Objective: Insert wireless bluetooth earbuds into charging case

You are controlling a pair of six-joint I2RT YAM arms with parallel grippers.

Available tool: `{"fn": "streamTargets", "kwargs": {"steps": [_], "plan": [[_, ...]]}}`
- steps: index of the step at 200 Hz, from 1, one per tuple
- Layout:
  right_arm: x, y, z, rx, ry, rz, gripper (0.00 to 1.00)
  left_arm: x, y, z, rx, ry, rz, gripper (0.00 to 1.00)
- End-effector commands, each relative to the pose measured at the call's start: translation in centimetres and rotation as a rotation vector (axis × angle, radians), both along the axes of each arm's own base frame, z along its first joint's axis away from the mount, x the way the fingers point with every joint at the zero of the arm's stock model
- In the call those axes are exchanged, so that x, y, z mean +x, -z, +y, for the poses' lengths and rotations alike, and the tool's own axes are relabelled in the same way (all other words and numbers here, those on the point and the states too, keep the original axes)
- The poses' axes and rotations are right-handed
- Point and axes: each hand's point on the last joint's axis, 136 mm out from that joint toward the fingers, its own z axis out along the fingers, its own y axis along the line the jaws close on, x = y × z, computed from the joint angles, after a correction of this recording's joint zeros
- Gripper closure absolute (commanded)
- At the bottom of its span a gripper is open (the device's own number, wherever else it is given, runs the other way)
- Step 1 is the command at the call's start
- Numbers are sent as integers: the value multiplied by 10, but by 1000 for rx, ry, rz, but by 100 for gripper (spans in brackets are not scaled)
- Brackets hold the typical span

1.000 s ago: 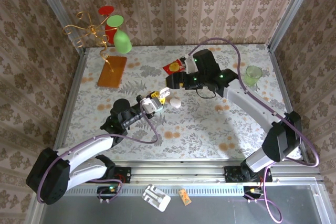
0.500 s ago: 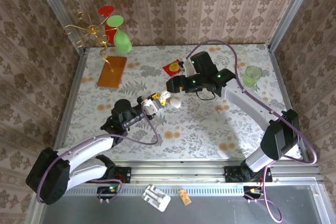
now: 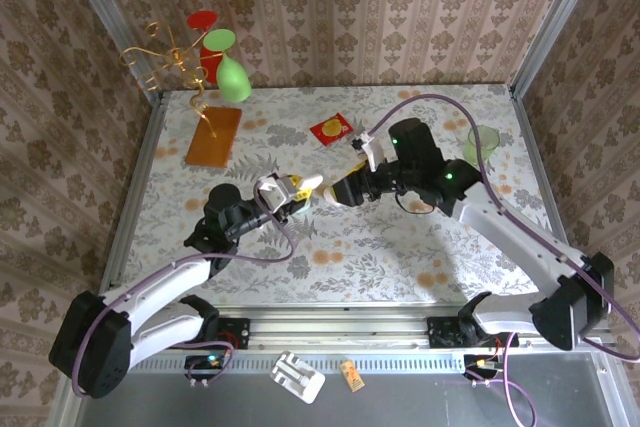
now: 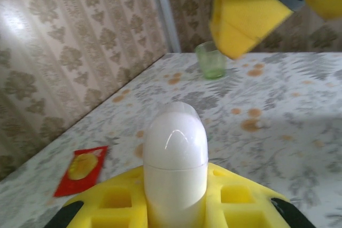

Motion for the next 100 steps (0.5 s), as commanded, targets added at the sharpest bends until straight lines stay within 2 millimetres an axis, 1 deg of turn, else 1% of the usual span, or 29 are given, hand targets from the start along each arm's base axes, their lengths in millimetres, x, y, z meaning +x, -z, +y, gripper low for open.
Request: {"fn": "streamTargets", "kwargs": {"steps": [1, 15, 35, 58, 91, 100], "plan": [[-20, -12, 8, 3, -221, -309, 32, -34, -21, -12, -63, 205, 70, 100], [-26, -11, 8, -15, -286, -405, 34, -41, -21, -14, -60, 250, 94, 100], [-31, -9, 11, -61, -371, -487, 34, -46, -18, -17, -39, 290, 101, 100], [-37, 1, 16, -143, -464, -590, 33, -49, -17, -18, -22, 308, 75, 100], [-34, 21, 20, -243, -545, -605, 37, -52, -17, -21, -15, 336, 75, 100], [-34, 26, 21, -261, -563, -594, 42, -52, -17, -21, -14, 337, 73, 100]]}}
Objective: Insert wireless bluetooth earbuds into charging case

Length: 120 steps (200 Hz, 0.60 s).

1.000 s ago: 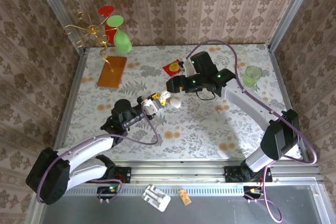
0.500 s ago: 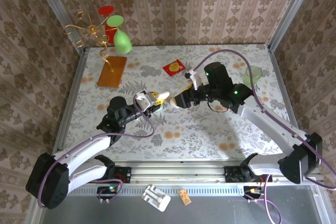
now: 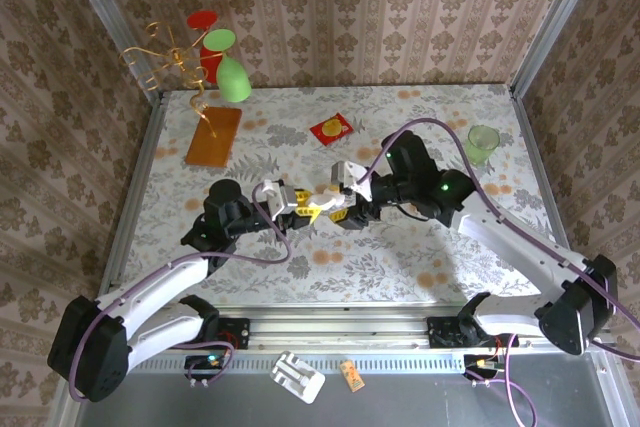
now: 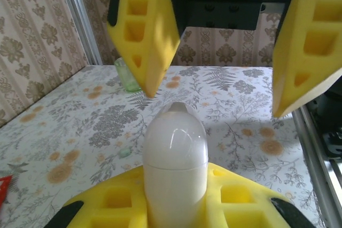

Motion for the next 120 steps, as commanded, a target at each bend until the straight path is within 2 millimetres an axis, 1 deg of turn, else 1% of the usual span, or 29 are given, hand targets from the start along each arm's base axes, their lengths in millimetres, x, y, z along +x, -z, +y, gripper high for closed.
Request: {"fn": "streamTargets", "kwargs": {"steps": [1, 9, 15, 22, 28, 46, 86, 90, 101, 103, 111, 120], "plan": [[0, 10, 1, -95, -79, -81, 43, -6, -13, -5, -13, 58, -32, 100], [-1, 15, 1, -121, -90, -57, 46, -6, -13, -5, -14, 59, -33, 100], [-1, 17, 1, -131, -95, -48, 52, -6, -13, -5, -14, 58, -35, 100], [1, 19, 2, -137, -96, -43, 68, -6, -14, -5, -15, 60, -39, 100], [2, 20, 2, -140, -95, -43, 75, -6, -14, -5, -15, 58, -41, 100], [5, 22, 2, -148, -86, -55, 74, -5, -13, -5, -13, 54, -43, 100], [6, 24, 1, -161, -83, -55, 73, -2, -15, -6, -19, 47, -50, 100], [5, 24, 1, -161, -85, -53, 73, -1, -15, -7, -21, 44, -50, 98], [6, 26, 0, -165, -81, -48, 73, 1, -15, -7, -24, 37, -50, 78], [6, 26, 0, -165, -80, -48, 73, 1, -15, -7, -24, 36, -51, 75], [8, 27, -1, -169, -70, -48, 73, 2, -15, -7, -24, 31, -50, 68], [11, 27, -3, -170, -56, -51, 73, 3, -14, -7, -25, 27, -47, 64]]}}
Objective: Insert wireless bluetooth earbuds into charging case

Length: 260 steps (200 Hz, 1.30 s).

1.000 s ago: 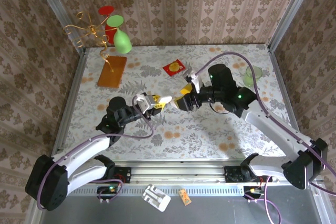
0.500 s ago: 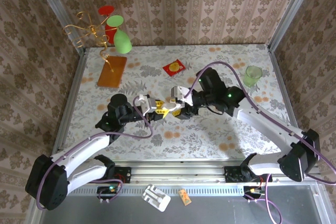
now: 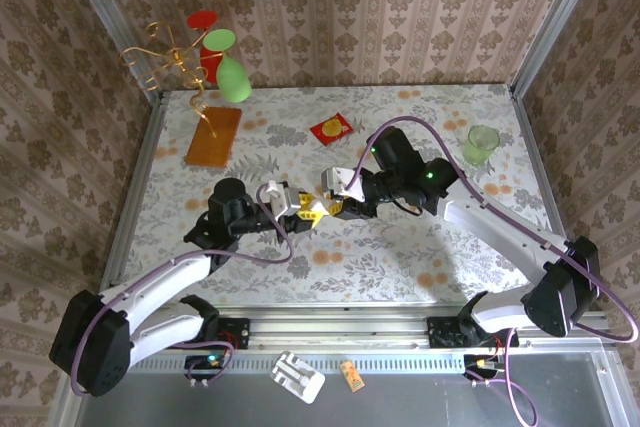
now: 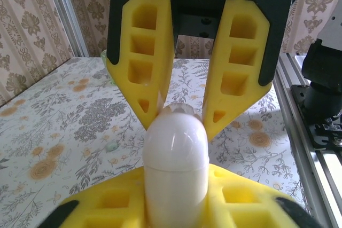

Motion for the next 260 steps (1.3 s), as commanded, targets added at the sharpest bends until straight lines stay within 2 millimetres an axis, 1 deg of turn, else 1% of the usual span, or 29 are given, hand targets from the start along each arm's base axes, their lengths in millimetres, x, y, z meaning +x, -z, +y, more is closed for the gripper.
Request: {"fn": "streamTargets", "kwargs": {"steps": [1, 7, 14, 20, 36, 46, 49, 63, 65, 67, 71, 75, 83, 91, 108, 117, 129, 136, 147, 149, 154, 158, 187, 203, 224, 241, 251, 260], "plan": [[3, 5, -5, -40, 17, 0, 73, 5, -24, -3, -48, -3, -74, 63], [6, 6, -7, -39, 29, 2, 73, 5, -24, -3, -49, -5, -72, 58], [9, 6, -9, -35, 46, 5, 73, 6, -24, -3, -51, -12, -73, 49], [11, 7, -11, -32, 57, 13, 73, 7, -24, -2, -56, -22, -70, 44], [18, 10, -19, -23, 98, 35, 73, 8, -24, 1, -63, -45, -65, 35], [24, 18, -27, -35, 136, 55, 74, 11, -23, 5, -65, -76, -60, 32], [30, 17, -26, -24, 149, 38, 74, 12, -22, 5, -63, -84, -58, 31], [50, 25, -38, -38, 237, 30, 73, 17, -13, 10, -35, -131, -53, 27], [55, 34, -39, -53, 254, 43, 73, 18, -11, 11, -28, -139, -50, 27], [60, 37, -41, -57, 271, 45, 72, 19, -9, 12, -22, -147, -47, 27], [68, 40, -44, -58, 307, 42, 72, 19, -6, 13, -11, -153, -42, 26], [79, 45, -48, -64, 356, 40, 72, 26, -1, 16, 6, -197, -35, 25], [99, 53, -57, -73, 450, 38, 73, 32, 5, 19, 30, -240, -30, 24], [115, 61, -65, -76, 519, 50, 73, 37, 12, 22, 56, -273, -26, 22], [151, 81, -82, -99, 676, 57, 73, 44, 22, 27, 100, -315, -40, 16], [169, 92, -93, -118, 767, 86, 73, 46, 26, 28, 116, -327, -48, 14], [193, 106, -111, -133, 921, 148, 72, 47, 30, 29, 129, -327, -62, 12], [201, 114, -115, -140, 955, 179, 71, 48, 32, 29, 136, -334, -66, 10], [212, 129, -115, -165, 967, 200, 70, 50, 35, 30, 145, -345, -73, 5], [215, 128, -115, -165, 973, 195, 70, 50, 35, 30, 146, -345, -73, 3], [220, 135, -115, -182, 986, 204, 70, 50, 37, 30, 153, -344, -75, 1], [225, 138, -116, -191, 997, 210, 70, 50, 38, 30, 156, -345, -78, 0], [246, 168, -123, -278, 1058, 281, 70, 50, 44, 32, 173, -355, -71, 0], [255, 177, -129, -324, 1088, 302, 69, 49, 49, 34, 186, -365, -61, 0], [263, 180, -133, -339, 1106, 313, 69, 49, 52, 36, 191, -372, -60, 0], [263, 172, -135, -316, 1114, 317, 67, 50, 50, 37, 188, -383, -62, 0], [262, 166, -137, -301, 1121, 317, 64, 51, 48, 37, 187, -391, -66, 0], [260, 159, -138, -286, 1123, 312, 59, 53, 49, 37, 191, -401, -69, 0]]}}
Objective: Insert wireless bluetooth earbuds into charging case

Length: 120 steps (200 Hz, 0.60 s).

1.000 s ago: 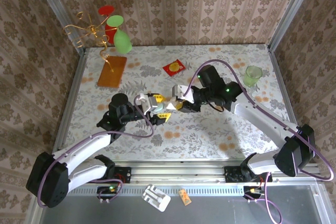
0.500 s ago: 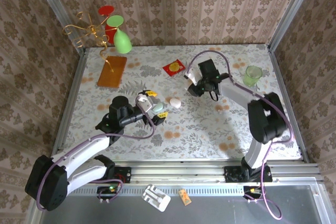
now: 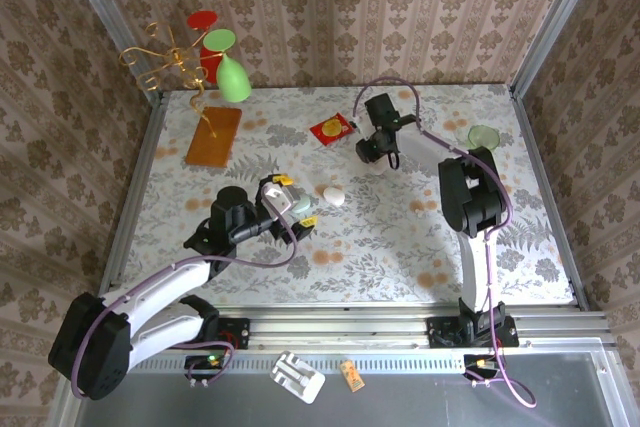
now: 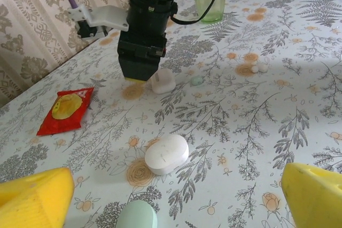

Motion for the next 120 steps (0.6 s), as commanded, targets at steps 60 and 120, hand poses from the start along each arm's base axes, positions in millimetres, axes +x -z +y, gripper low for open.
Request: {"fn": "streamTargets", "kwargs": {"steps": [60, 120], "plan": [[-46, -63, -13, 182, 71, -75, 16, 27, 10, 12, 95, -147, 30, 0], [-111, -81, -4, 396, 58, -77, 8, 52, 35, 19, 285, -242, 216, 0]]}}
